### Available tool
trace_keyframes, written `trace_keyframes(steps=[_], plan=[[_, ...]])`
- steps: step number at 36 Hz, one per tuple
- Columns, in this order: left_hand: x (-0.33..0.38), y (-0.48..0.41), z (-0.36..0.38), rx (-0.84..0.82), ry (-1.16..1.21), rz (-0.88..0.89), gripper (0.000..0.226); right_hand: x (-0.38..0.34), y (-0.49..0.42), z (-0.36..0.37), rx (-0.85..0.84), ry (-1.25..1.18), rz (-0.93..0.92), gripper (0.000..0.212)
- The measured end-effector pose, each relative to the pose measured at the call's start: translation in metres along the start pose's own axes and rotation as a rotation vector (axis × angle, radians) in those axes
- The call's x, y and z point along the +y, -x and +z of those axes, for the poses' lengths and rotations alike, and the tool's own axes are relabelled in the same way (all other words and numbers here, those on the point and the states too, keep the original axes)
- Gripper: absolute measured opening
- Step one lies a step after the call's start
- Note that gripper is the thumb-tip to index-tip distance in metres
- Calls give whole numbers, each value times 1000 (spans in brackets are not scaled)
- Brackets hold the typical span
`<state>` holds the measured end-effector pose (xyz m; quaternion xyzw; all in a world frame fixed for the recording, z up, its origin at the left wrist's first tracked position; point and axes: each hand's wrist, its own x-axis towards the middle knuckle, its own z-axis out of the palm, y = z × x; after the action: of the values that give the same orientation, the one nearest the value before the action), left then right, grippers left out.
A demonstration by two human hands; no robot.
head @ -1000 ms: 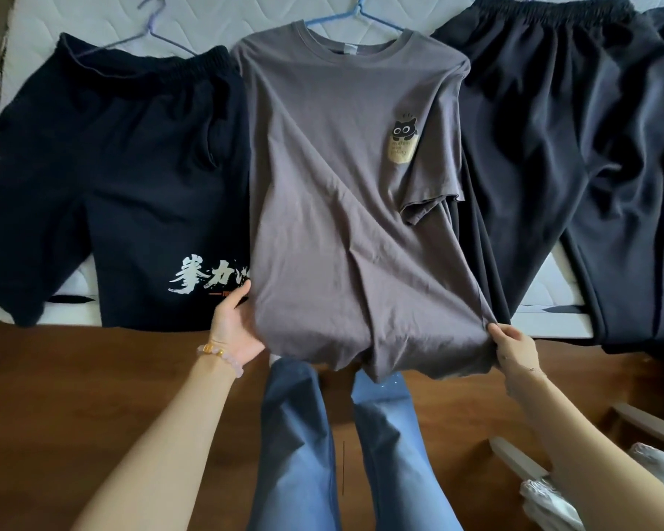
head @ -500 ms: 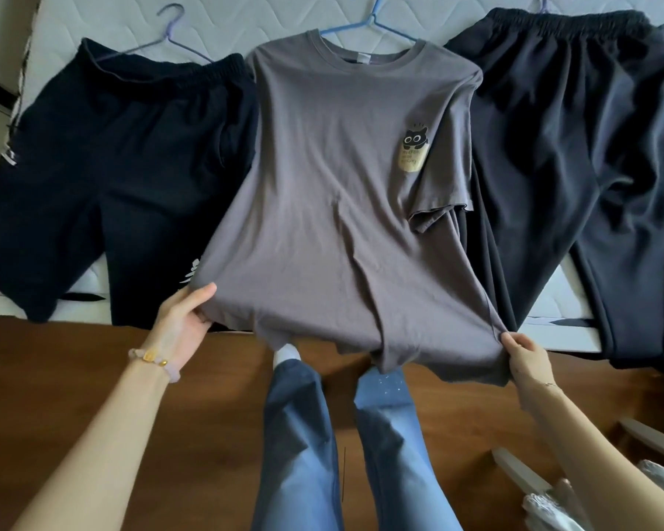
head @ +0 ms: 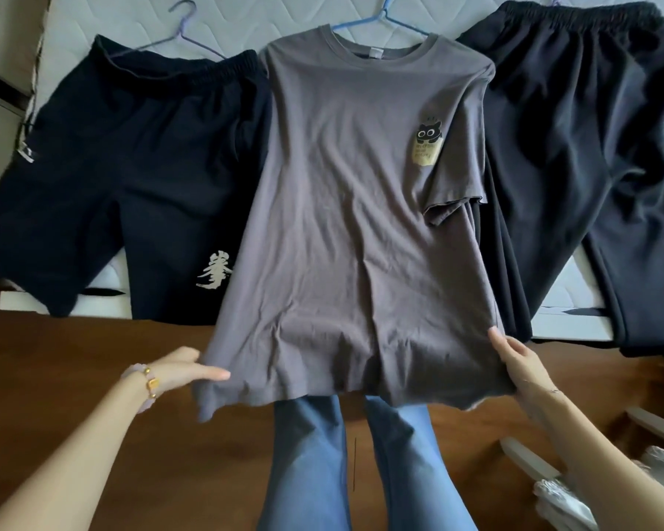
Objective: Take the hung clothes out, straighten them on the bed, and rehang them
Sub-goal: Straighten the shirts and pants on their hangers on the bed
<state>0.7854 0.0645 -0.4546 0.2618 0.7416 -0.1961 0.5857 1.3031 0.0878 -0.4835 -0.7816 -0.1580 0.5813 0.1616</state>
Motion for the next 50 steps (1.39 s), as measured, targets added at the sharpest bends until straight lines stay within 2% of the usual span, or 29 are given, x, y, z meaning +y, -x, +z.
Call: trace_keyframes(steps=[2,6,8,10,13,14,17,21,28,31,36,40,44,48,50], plan=[[-13,9,0,35,90,31,70,3,6,0,-68,114,6,78],[-36,26,-4,42,430,150,64,6,16,6,-52,273,-20,37],[-47,26,-10,63,520,183,65,7,22,10,1,316,-31,25],[-53,23,-10,150,491,175,70,12,25,13,42,375,-21,16],[-53,12,-5,325,289,106,24,32,21,14,93,555,43,14],[-53,4,-4,325,248,67,23,39,22,15,115,642,84,13],[-49,-13,2,306,88,-14,39,57,22,17,166,799,202,16],[-8,-13,6,323,-77,93,37,33,34,36,192,665,140,34],[85,-18,12,287,-64,378,25,-28,7,57,219,393,-68,27],[129,-17,16,331,-94,495,18,-68,-15,61,214,284,-131,23],[199,-14,26,506,-342,676,27,-144,-56,64,197,180,-252,41],[244,-26,34,537,-441,688,41,-192,-88,65,232,164,-326,53],[281,-42,40,550,-468,657,52,-221,-119,59,236,204,-282,65],[304,-53,43,556,-482,606,56,-236,-140,53,248,255,-309,53],[311,-54,44,558,-464,571,55,-241,-146,53,201,258,-333,44]])
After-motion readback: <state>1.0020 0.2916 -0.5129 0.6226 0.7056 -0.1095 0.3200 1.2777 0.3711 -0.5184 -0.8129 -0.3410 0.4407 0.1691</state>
